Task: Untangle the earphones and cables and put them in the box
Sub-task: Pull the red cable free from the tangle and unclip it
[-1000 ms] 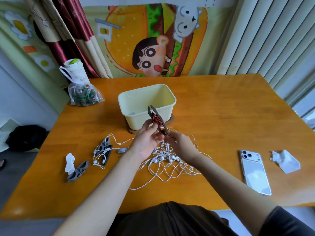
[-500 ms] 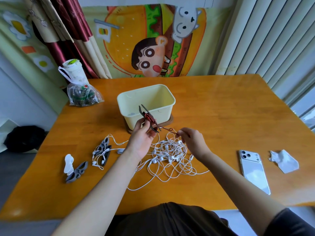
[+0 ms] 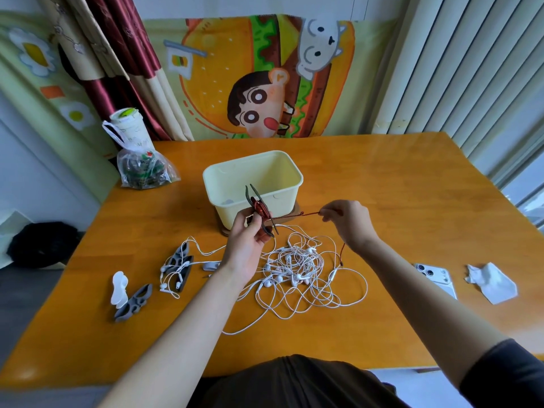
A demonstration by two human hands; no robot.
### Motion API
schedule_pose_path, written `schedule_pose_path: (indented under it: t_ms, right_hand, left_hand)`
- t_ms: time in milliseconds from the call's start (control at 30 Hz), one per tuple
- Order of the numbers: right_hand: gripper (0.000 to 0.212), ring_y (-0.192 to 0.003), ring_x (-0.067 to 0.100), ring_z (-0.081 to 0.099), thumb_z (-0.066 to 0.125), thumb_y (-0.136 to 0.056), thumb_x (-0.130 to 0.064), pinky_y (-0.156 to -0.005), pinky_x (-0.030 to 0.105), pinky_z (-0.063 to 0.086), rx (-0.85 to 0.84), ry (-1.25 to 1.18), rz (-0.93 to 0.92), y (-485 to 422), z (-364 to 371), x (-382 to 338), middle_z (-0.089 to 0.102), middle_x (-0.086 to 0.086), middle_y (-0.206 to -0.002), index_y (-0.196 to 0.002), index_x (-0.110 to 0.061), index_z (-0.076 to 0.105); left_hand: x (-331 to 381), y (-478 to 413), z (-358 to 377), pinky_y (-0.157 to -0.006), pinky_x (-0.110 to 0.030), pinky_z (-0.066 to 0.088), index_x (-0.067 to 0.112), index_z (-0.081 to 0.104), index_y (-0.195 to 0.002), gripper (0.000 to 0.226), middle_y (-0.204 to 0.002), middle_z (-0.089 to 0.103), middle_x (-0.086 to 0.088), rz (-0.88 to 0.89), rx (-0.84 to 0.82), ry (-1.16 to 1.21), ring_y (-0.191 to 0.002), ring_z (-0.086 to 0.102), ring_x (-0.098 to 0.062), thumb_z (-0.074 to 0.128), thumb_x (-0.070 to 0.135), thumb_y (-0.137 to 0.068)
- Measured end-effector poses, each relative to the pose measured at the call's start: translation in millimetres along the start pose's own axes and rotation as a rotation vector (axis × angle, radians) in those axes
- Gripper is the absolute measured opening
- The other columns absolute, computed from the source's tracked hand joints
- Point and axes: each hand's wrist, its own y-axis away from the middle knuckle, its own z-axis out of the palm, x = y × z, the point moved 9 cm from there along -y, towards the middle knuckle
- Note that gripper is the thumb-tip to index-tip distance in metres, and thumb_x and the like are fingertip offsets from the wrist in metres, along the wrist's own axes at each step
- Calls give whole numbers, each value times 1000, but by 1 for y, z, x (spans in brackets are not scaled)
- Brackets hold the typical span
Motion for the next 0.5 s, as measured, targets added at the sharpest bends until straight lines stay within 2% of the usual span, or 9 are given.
schedule_pose_path:
  t_ms: [67,167,233,267,333,400,500]
  right_hand:
    - [10,-70,11,55,62,-87,-3,-54,0,36,31,-7,31,-1,-5,5,66,5,-81,-90,-2,71]
    - [13,-84,19,62,60,-85,6,-61,7,38,56,49,56,-2,-10,13,70,12,-91,-88,-3,70]
    - [21,-104,24,58,64,-83,3,-81,21,44,-17,141,18,1,-2,7,66,11,-107,-101,-7,67]
    - [31,-113,25,52,66,-82,1,-92,27,41,-70,166,-2,3,5,2,60,11,-118,-110,-9,63]
    - [48,-125,25,41,69,-80,-2,-105,28,32,-155,131,-47,11,20,-15,47,10,-131,-124,-11,52]
    - [51,-125,22,42,67,-80,2,-106,23,30,-177,51,-128,17,33,-39,46,10,-132,-126,-8,47]
    - [40,-112,25,57,57,-81,12,-99,32,44,-189,-124,-177,21,50,-61,60,13,-118,-118,0,48]
  left_hand:
    - [3,-1,-1,-83,-30,48,16,54,-113,18,-111,60,-10,14,5,-5,-101,57,-22,42,13,-100]
    - [11,-5,-9,-84,-29,47,15,52,-122,23,-118,59,-12,28,55,0,-104,57,-23,43,15,-100]
    - [15,-6,-11,-76,-25,49,12,50,-127,28,-119,60,-11,40,69,-9,-100,59,-20,43,14,-100]
    - [17,-6,-9,-73,-24,48,13,51,-126,27,-117,60,-10,44,70,-22,-98,59,-19,43,14,-100]
    - [17,-6,-5,-75,-25,46,15,55,-117,20,-109,62,-9,36,74,-52,-94,58,-20,45,14,-99]
    - [14,-5,2,-80,-30,45,16,57,-114,18,-110,64,-10,26,64,-80,-97,58,-23,48,14,-99]
    - [11,-3,9,-80,-30,43,19,60,-111,17,-112,65,-8,3,35,-94,-103,58,-23,50,15,-98]
